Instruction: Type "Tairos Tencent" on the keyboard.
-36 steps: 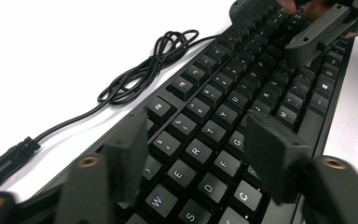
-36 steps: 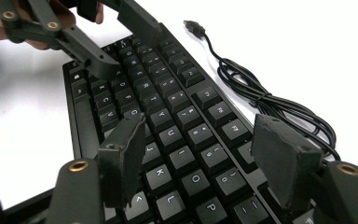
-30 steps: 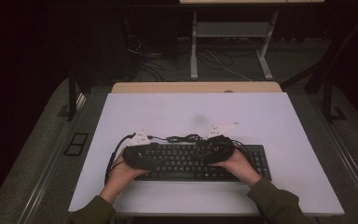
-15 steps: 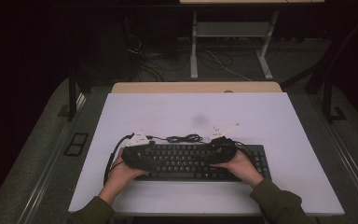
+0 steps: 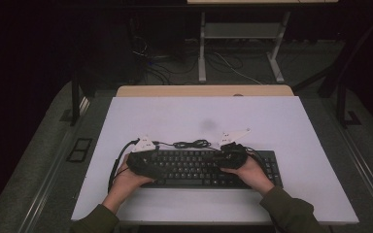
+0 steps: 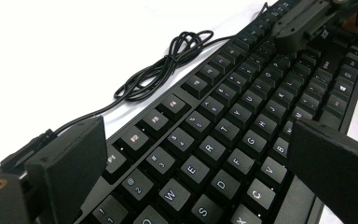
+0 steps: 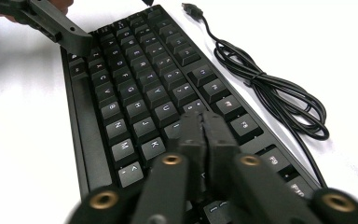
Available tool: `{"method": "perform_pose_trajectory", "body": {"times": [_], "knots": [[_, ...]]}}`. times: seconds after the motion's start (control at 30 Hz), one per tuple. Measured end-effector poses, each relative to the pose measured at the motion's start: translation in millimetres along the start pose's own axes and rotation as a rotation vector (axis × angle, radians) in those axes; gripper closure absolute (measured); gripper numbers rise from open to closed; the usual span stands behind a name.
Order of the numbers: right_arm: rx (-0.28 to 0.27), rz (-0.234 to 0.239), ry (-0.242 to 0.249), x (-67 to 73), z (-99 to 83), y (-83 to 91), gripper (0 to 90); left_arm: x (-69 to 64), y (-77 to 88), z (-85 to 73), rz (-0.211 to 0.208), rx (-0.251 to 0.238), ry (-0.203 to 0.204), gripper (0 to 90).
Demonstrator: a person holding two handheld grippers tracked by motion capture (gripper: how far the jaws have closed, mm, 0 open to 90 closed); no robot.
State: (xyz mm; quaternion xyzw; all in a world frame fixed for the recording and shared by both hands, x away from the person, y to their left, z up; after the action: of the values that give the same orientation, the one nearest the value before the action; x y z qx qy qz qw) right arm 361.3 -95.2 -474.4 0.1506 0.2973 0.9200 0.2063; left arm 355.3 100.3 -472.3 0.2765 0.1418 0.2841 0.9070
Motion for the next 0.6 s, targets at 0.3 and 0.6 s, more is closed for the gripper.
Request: {"method": "perform_pose_trajectory", "body": {"times": [0.3,0.6], "knots": [[0.014,0.011,0.008,1.6,-1.6,-4.4,89.2,-0.3,-0.2,0.4,0.006,0.0,-0.001,1.3],[0.042,0.014,0.015,6.0,-4.1,-13.1,89.1,-1.2,-0.9,0.2,0.002,0.0,-0.002,1.3]]}}
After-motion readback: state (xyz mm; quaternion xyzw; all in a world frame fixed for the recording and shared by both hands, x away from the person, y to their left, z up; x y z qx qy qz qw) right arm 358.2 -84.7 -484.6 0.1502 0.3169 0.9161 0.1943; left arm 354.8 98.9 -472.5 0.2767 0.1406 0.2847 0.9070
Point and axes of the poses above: each handheld gripper's, and its own axes: y roughly backward along the jaws, z roughly out of its top, x roughly to its left, the point moved 8 cm from there along -y, roughly forward along the jaws, and after that the axes turned 1 degree about -z, right-handed, at the moved point
